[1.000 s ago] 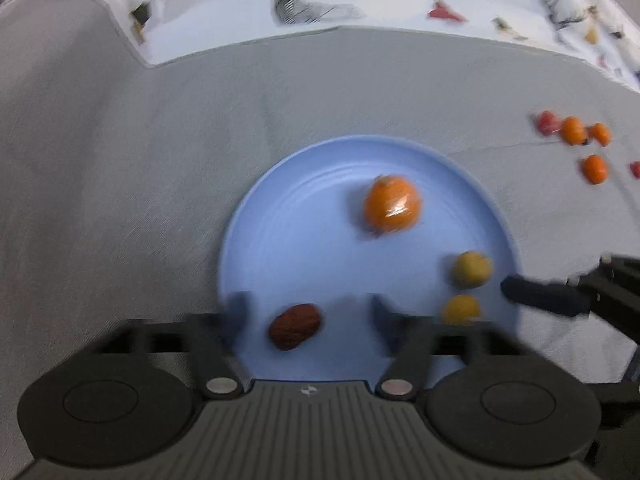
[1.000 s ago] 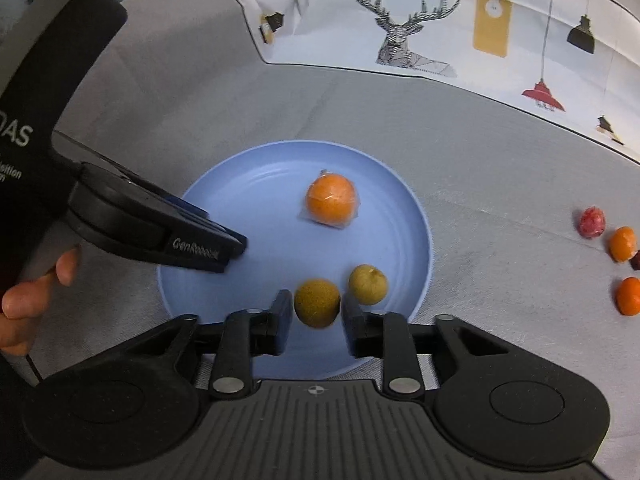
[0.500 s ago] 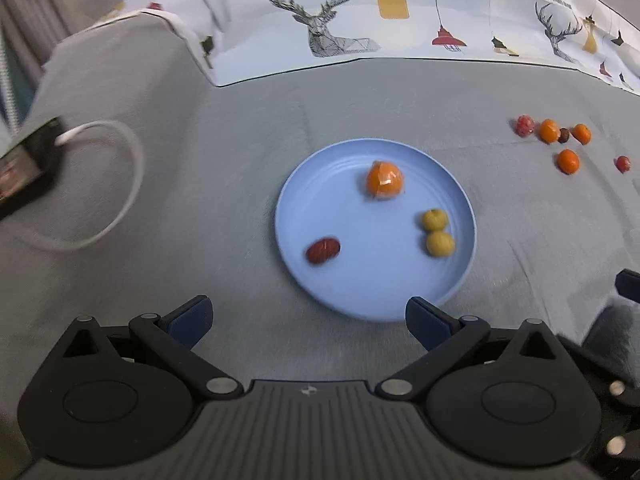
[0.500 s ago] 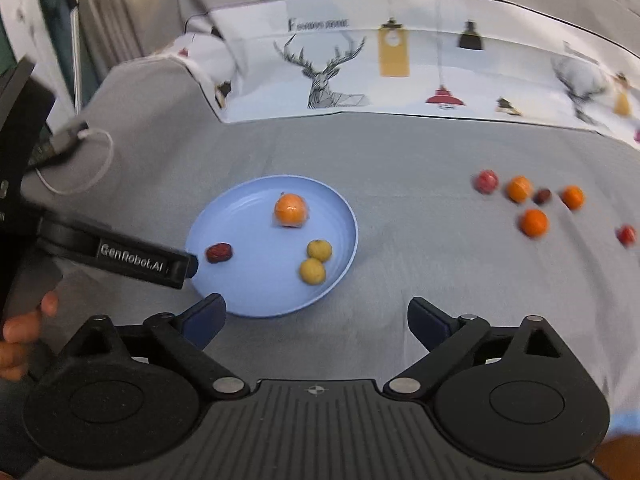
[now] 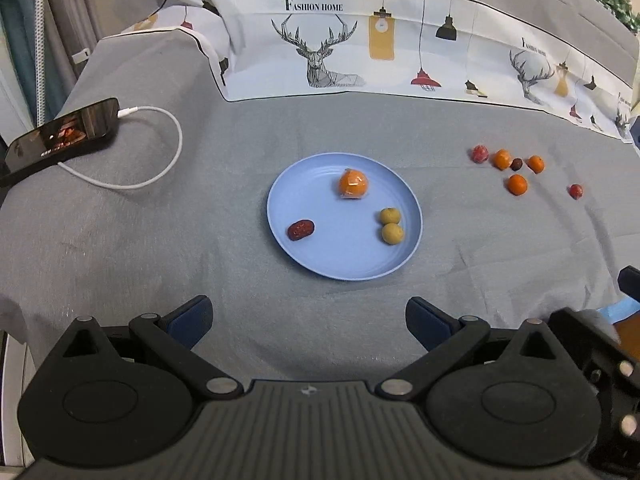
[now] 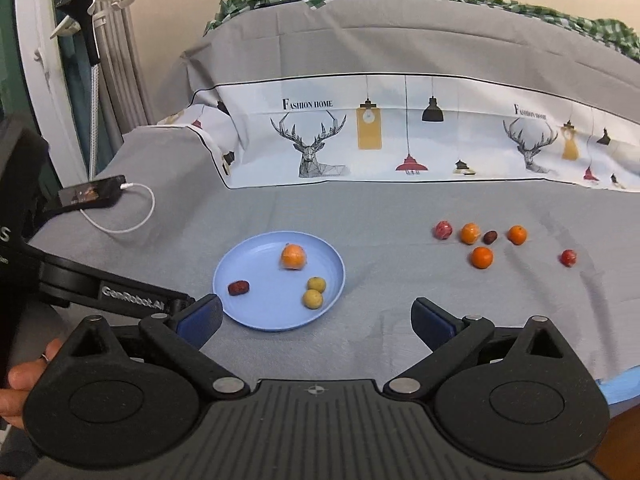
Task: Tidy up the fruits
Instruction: 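Withdraw both open tools from the plate toward the fruit cluster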
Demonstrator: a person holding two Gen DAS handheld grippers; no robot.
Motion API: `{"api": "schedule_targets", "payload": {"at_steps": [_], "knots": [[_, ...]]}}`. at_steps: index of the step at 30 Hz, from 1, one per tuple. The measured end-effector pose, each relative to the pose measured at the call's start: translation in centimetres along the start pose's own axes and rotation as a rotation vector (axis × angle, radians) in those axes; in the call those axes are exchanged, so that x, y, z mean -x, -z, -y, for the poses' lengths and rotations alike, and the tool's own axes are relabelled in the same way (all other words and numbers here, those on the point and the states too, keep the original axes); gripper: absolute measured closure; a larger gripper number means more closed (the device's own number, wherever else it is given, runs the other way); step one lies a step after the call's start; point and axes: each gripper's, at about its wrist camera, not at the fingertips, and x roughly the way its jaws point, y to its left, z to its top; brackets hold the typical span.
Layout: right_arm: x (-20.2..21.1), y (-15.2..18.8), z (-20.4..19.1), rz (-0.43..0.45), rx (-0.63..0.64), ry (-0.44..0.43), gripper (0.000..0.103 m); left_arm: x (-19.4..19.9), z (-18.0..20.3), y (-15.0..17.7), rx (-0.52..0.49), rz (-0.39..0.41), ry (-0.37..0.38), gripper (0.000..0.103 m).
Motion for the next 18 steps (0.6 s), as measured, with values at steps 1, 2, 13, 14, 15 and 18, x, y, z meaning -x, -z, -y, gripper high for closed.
{"api": "schedule_targets", "payload": {"at_steps": [1, 2, 13, 14, 15, 18], "knots": [[0.2, 0.0, 0.1, 0.006, -0.009, -0.002, 0.003, -0.1, 0.0, 0.0, -0.007, -0.009, -0.004, 0.000], [0.4, 0.1, 0.3, 0.010, -0.020, -0.005, 0.003, -0.3, 0.2, 0.0, -0.014, -0.017, -0.010, 0.000], [-2.3, -0.1, 6.2, 0.028, -0.148, 0.024, 0.002, -2.9, 3.5, -2.4, -0.070, -0.060, -0.053, 0.000], [-2.7, -0.1, 6.7, 0.032, -0.148, 0.025, 0.002, -3.5, 4.3, -3.1, -0.085, -0.066, -0.044, 0.000], [-3.0, -0.1, 7.3, 0.036, -0.146, 0.030, 0.002, -4.2, 5.0, -3.7, -0.094, -0.070, -0.038, 0.000], [-4.2, -0.2, 9.6, 0.039, -0.167, 0.061, 0.002, -6.0, 7.4, -5.7, -0.123, -0.065, -0.025, 0.000]]}}
